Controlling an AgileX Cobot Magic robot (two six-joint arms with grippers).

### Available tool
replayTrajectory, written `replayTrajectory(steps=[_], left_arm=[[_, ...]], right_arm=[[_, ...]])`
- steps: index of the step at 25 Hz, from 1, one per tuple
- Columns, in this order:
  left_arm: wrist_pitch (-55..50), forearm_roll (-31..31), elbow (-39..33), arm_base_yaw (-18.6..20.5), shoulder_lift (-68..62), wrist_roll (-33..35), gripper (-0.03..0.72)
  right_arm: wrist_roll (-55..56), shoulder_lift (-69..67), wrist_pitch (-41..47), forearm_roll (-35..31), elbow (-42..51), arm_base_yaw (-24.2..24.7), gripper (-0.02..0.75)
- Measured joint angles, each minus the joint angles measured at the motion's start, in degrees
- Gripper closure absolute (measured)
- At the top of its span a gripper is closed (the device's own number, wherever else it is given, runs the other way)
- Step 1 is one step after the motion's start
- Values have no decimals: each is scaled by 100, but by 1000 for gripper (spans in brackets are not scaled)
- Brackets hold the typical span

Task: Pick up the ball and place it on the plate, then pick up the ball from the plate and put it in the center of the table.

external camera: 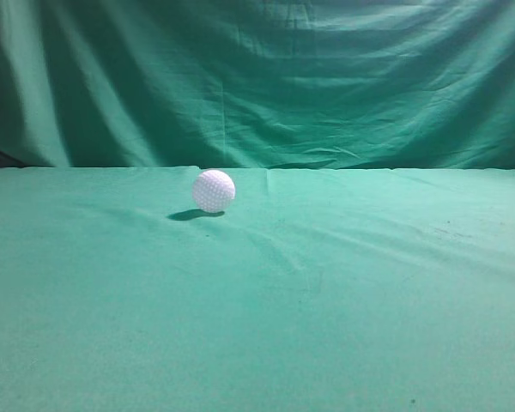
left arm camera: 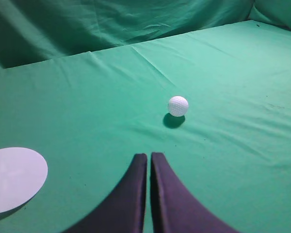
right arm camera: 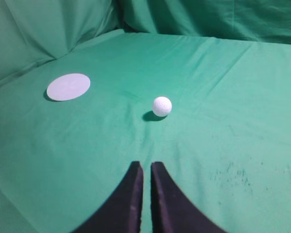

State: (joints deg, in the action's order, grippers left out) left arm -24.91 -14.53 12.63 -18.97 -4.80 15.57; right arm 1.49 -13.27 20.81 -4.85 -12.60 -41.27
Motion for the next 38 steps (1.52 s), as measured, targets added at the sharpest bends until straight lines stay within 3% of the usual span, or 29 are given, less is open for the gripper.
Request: replayTrajectory(steps=[14,18,24,27,32,38], left_arm=[[0,0,0,0,0,0,688],[-10,0,0,0,0,0,688],[-10,0,0,0,0,0,688],[-10,0,-9,0,0,0,688],[-10,0,-9,0,0,0,688],[-10,0,-9,0,0,0,688]], right_arm=[[4,40,-78,279,289,18,691],[4,530,23,311,289,749,691],[4,1309,266,311,289,2257,691],[4,1385,556,311,289,2729,691],[13,1385,526,311,476,3038,691],[13,1385,-356,246,1305,3105,691]])
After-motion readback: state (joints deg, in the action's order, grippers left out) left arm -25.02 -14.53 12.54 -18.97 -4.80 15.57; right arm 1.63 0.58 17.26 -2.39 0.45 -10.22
